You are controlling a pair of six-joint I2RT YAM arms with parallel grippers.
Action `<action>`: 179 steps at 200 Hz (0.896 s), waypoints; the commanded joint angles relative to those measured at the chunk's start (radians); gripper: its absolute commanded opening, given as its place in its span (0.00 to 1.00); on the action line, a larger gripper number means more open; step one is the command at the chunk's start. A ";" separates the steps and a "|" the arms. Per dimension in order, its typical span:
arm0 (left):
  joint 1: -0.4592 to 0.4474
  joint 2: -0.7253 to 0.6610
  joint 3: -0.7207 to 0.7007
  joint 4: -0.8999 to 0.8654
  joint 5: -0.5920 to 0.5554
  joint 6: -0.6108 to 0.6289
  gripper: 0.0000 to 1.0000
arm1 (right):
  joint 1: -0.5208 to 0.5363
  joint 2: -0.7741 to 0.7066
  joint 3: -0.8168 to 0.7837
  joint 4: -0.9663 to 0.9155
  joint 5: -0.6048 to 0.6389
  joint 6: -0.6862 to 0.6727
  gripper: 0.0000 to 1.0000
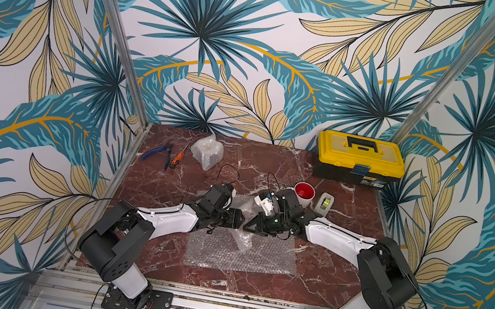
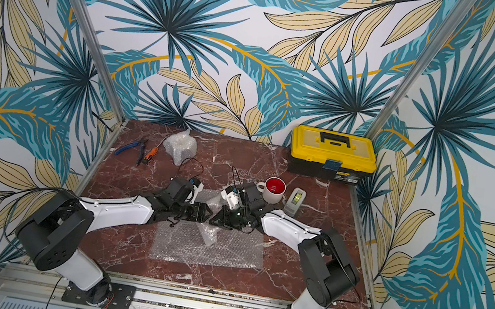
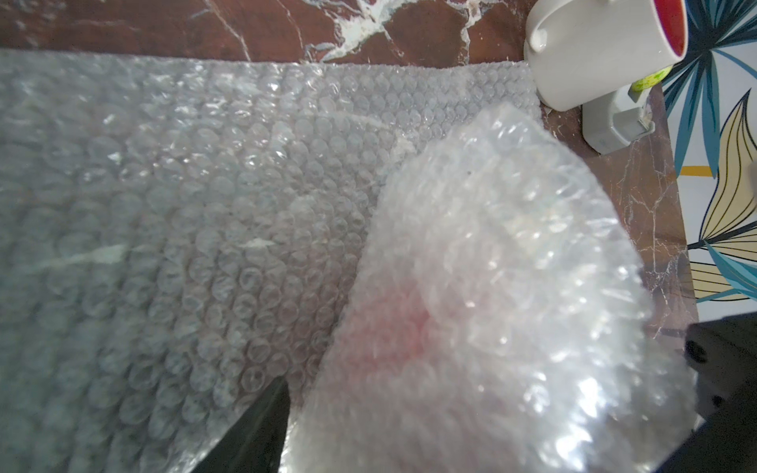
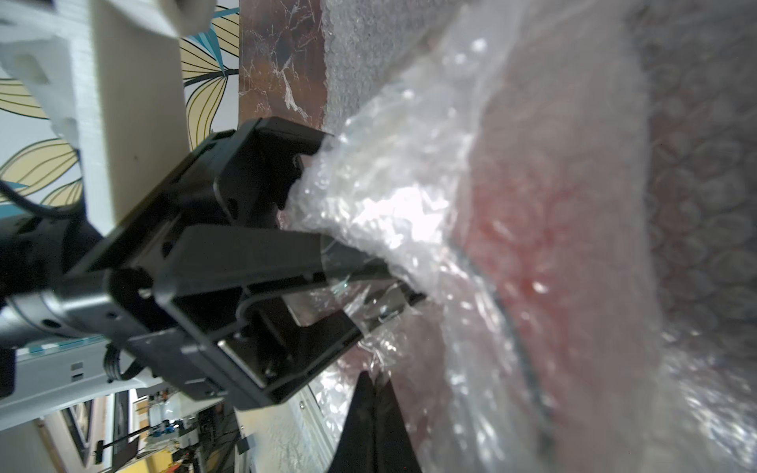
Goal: Wrap mugs in bubble wrap
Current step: Stick the tape on the bubble wrap.
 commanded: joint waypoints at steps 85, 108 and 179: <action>-0.004 0.017 -0.015 -0.044 -0.008 0.010 0.70 | -0.001 -0.139 0.014 -0.219 0.111 -0.060 0.21; -0.004 0.015 -0.018 -0.045 -0.008 0.010 0.70 | -0.001 -0.188 0.003 -0.227 0.145 -0.048 0.23; -0.004 0.018 -0.012 -0.044 -0.006 0.010 0.70 | 0.000 -0.218 -0.026 -0.190 0.132 0.014 0.29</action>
